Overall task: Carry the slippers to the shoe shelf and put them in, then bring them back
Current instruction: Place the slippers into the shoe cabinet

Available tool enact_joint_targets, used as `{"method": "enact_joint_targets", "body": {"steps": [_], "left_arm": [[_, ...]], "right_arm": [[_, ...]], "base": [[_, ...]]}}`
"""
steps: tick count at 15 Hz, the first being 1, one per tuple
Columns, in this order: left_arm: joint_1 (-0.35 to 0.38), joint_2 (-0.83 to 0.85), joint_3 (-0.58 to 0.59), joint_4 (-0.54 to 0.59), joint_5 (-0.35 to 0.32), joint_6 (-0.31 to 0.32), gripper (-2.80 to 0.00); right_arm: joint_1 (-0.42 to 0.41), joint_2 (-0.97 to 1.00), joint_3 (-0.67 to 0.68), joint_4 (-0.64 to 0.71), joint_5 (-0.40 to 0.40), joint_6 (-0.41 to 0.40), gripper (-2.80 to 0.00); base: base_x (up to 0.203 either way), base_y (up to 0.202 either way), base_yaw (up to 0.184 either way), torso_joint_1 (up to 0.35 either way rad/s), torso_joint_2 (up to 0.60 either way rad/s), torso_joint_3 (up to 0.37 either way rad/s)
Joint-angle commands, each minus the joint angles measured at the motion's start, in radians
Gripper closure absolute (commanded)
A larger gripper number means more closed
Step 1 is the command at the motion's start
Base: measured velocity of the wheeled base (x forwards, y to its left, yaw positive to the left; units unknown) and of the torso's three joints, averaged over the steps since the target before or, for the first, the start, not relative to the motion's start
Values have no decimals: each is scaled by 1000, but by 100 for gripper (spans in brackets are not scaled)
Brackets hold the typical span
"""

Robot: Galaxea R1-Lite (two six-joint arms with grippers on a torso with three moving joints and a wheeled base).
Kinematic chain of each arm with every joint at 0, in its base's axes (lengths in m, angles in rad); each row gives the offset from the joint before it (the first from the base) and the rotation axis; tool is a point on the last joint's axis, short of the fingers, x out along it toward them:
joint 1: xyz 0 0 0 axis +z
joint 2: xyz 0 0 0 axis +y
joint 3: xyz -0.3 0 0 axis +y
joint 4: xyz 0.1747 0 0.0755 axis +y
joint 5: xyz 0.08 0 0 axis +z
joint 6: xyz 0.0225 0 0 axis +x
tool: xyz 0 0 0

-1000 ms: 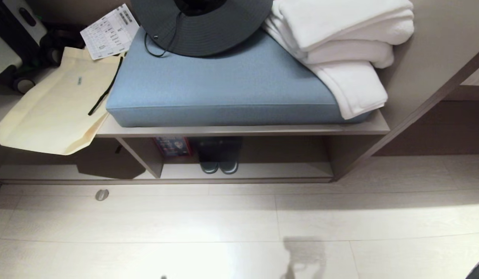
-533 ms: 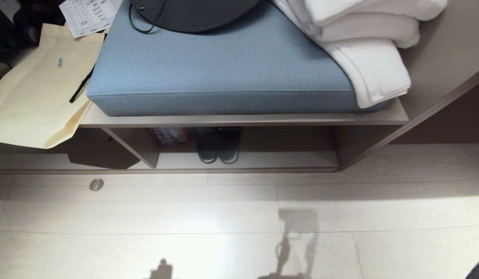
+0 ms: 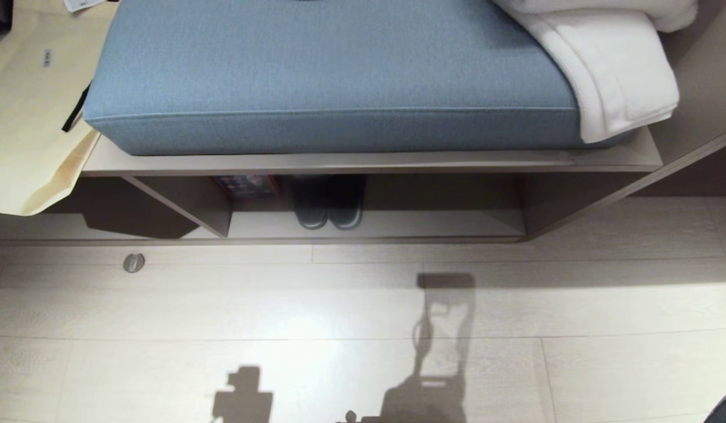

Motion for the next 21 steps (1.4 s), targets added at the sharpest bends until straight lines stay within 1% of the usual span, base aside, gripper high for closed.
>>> {"method": "enact_joint_targets", "body": {"steps": [1,21], "left_arm": [[0,0,0,0,0,-1,0],[0,0,0,0,0,-1,0]], "right_arm": [[0,2,0,0,0,-1,0],[0,1,0,2,4,2,0]], "base": [[0,0,0,1,-1,-194],[0,0,0,3,3,-197]]}}
